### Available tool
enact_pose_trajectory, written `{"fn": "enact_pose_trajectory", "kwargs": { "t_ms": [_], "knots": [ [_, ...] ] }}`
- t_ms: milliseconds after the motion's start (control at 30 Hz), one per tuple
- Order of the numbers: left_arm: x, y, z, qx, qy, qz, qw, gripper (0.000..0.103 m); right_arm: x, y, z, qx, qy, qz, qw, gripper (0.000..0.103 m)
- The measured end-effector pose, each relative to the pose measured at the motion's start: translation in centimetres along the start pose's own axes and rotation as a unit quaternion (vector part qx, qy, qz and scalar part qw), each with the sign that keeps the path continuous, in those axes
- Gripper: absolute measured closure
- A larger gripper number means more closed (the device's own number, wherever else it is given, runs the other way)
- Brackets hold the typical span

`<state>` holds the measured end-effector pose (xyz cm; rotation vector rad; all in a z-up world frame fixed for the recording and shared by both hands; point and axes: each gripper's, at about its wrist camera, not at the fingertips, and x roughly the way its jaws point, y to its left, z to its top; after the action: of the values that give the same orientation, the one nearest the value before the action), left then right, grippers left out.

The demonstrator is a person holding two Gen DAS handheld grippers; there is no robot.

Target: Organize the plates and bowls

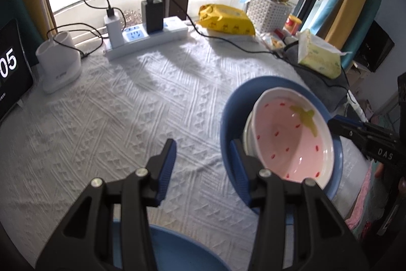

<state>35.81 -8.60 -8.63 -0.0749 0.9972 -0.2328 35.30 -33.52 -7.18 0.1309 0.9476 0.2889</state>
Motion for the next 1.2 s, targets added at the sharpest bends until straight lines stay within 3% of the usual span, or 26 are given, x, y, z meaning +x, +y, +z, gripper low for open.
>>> {"fn": "enact_pose_trajectory", "kwargs": {
  "t_ms": [500,700,767,867,1033,1200],
  "knots": [
    [1.9,-0.6,-0.2,0.018,0.036,-0.013,0.9991,0.057,1.6,-0.5,-0.4,0.0,0.007,0.022,1.0,0.07],
    [2.1,-0.7,-0.4,0.015,0.03,-0.013,0.9994,0.058,1.7,-0.5,-0.5,-0.001,0.0,0.025,1.0,0.07],
    [2.0,-0.8,-0.5,0.019,0.025,-0.009,0.9995,0.059,1.8,-0.7,-0.6,0.003,-0.003,0.036,0.999,0.076],
    [1.8,-1.2,-0.5,0.028,0.021,-0.007,0.9994,0.064,1.8,-0.3,-0.6,-0.004,-0.005,0.031,0.999,0.079],
    [1.5,-2.6,-0.8,0.052,0.003,0.007,0.9986,0.085,2.0,0.3,-0.4,-0.013,-0.002,0.02,1.0,0.081],
    [1.5,-3.0,-0.8,0.053,-0.003,0.01,0.9985,0.09,2.1,0.1,-0.5,-0.003,-0.003,0.025,1.0,0.081]
  ]
}}
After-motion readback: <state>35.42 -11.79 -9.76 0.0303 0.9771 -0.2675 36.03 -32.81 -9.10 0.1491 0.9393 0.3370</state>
